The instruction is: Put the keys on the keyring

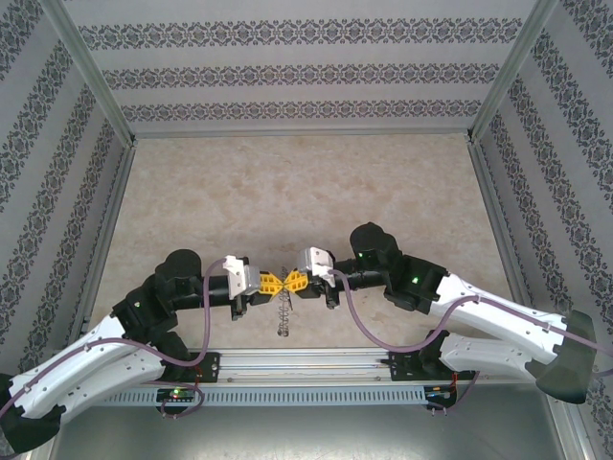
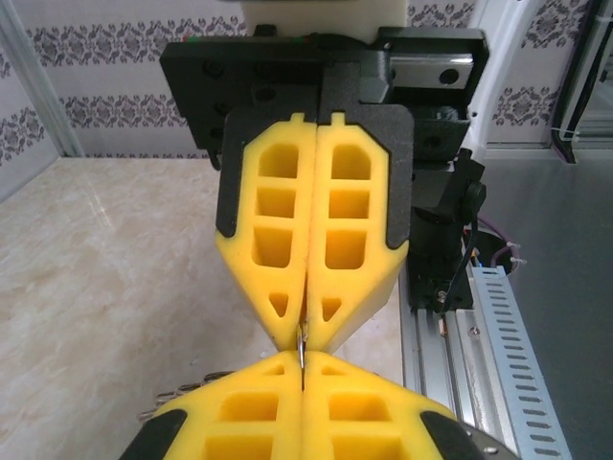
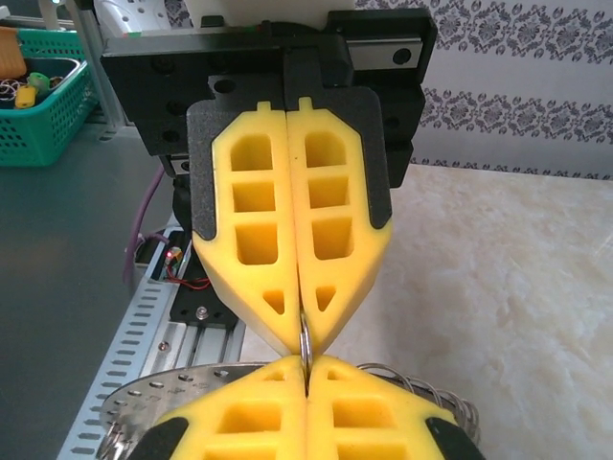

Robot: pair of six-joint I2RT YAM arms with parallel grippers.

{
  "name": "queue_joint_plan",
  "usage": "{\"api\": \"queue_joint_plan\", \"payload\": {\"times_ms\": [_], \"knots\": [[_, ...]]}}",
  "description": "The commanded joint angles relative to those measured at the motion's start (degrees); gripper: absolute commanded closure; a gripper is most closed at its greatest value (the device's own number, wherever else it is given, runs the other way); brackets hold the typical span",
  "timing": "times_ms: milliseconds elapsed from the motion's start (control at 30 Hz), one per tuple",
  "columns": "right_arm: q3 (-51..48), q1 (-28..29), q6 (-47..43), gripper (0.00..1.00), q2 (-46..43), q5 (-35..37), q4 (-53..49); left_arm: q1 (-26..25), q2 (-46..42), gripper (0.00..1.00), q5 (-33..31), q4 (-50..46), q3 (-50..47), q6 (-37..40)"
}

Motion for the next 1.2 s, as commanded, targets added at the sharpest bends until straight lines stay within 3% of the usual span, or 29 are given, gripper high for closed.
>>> {"api": "queue_joint_plan", "payload": {"times_ms": [0, 133, 267, 433, 467, 633, 767, 867, 1000, 1167], "knots": [[2.7, 0.7, -1.1, 1.0, 0.4, 3.5, -2.1, -0.9, 2.3, 0.99, -2.6, -4.3, 4.7, 1.0], [6.9, 1.7, -4.2, 1.0, 2.3, 8.0, -9.7, -1.0, 7.2, 0.86, -7.5, -11.8, 8.3, 2.5], [11.4, 3.3, -7.2, 1.0, 4.9, 11.3, -16.3, -1.0, 10.5, 0.82, -9.4, -14.5, 9.9, 3.9], [14.5, 4.0, -10.0, 1.0, 6.0, 13.3, -20.3, -1.0, 12.0, 1.0, -9.1, -14.9, 10.6, 4.7], [14.6, 4.0, -10.4, 1.0, 5.8, 13.2, -20.3, -1.0, 11.7, 1.0, -8.8, -14.4, 10.4, 4.6], [12.7, 4.0, -9.8, 1.0, 4.2, 12.3, -17.9, -1.0, 7.6, 1.0, -4.7, -6.1, 7.0, 1.6], [10.1, 4.0, -7.5, 0.83, 2.8, 11.6, -15.3, -1.0, 2.4, 1.0, -2.0, 4.2, 2.8, -1.5], [8.9, 4.0, -6.3, 0.79, 2.0, 11.1, -13.7, -1.0, 0.9, 1.0, 0.2, 9.8, 1.0, -3.4], [8.5, 4.0, -5.7, 0.81, 1.5, 11.2, -12.8, -1.0, 0.5, 1.0, 2.2, 13.2, -0.6, -4.5], [8.3, 4.0, -5.8, 0.99, 0.7, 12.3, -12.6, -1.0, 0.8, 1.0, 2.1, 14.0, -0.9, -4.7]]}}
